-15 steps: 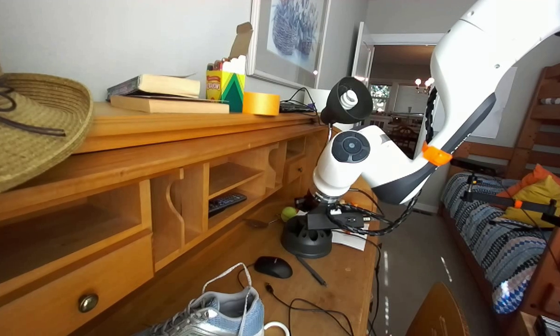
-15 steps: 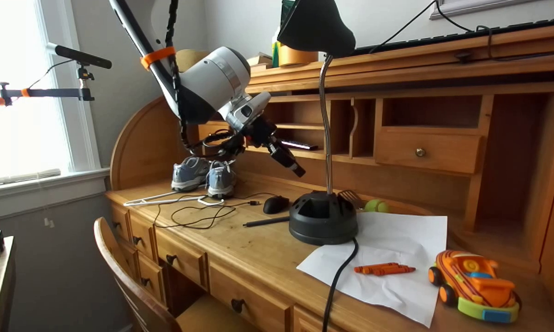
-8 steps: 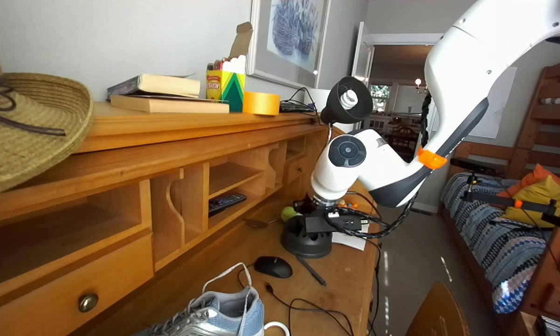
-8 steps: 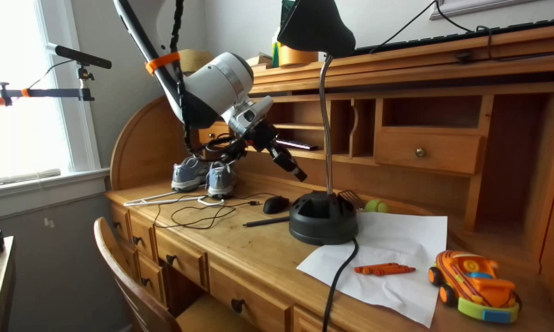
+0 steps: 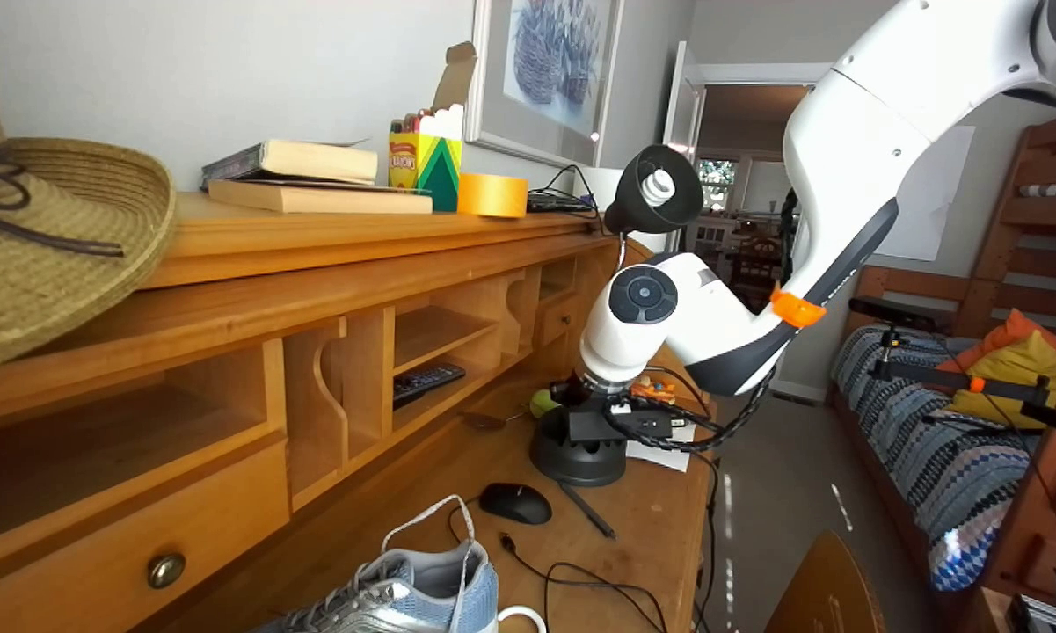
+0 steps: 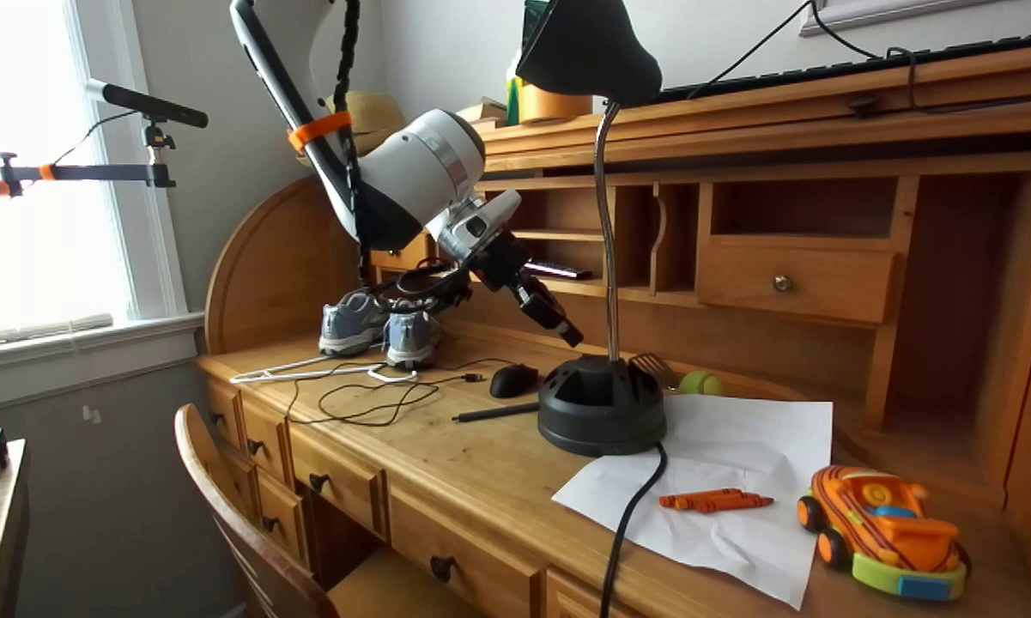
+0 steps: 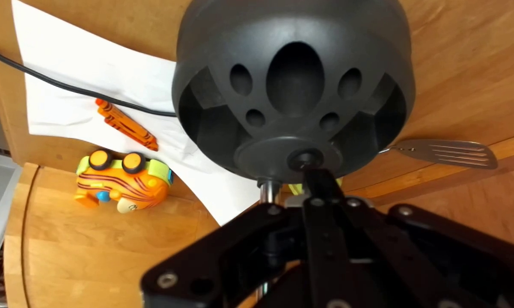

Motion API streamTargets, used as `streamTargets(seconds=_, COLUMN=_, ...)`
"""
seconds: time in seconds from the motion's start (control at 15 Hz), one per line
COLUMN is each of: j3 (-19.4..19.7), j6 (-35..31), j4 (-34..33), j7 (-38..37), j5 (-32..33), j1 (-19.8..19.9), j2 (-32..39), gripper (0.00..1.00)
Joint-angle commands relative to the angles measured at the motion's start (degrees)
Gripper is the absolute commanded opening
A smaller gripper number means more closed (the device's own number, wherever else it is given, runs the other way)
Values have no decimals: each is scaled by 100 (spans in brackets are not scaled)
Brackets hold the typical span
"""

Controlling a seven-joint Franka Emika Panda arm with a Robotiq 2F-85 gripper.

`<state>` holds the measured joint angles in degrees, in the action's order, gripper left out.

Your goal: Switch on the lamp

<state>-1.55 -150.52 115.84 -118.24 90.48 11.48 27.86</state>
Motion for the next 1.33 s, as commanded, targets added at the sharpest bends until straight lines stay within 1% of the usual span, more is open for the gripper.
streamTargets(seconds=0.0, j3=51, j6=38, j4=-220, j7=-333, j5=175, j1=-24, j2=233, gripper=0)
streamTargets(seconds=0.8, j3=87, j6=20, j4=-424, j7=-697, j5=502, j1=-54, j2=425, gripper=0)
streamTargets(seconds=1.27, j3=71, j6=52, j4=-386, j7=-568, j5=352, j1=-29, j2=410, gripper=0)
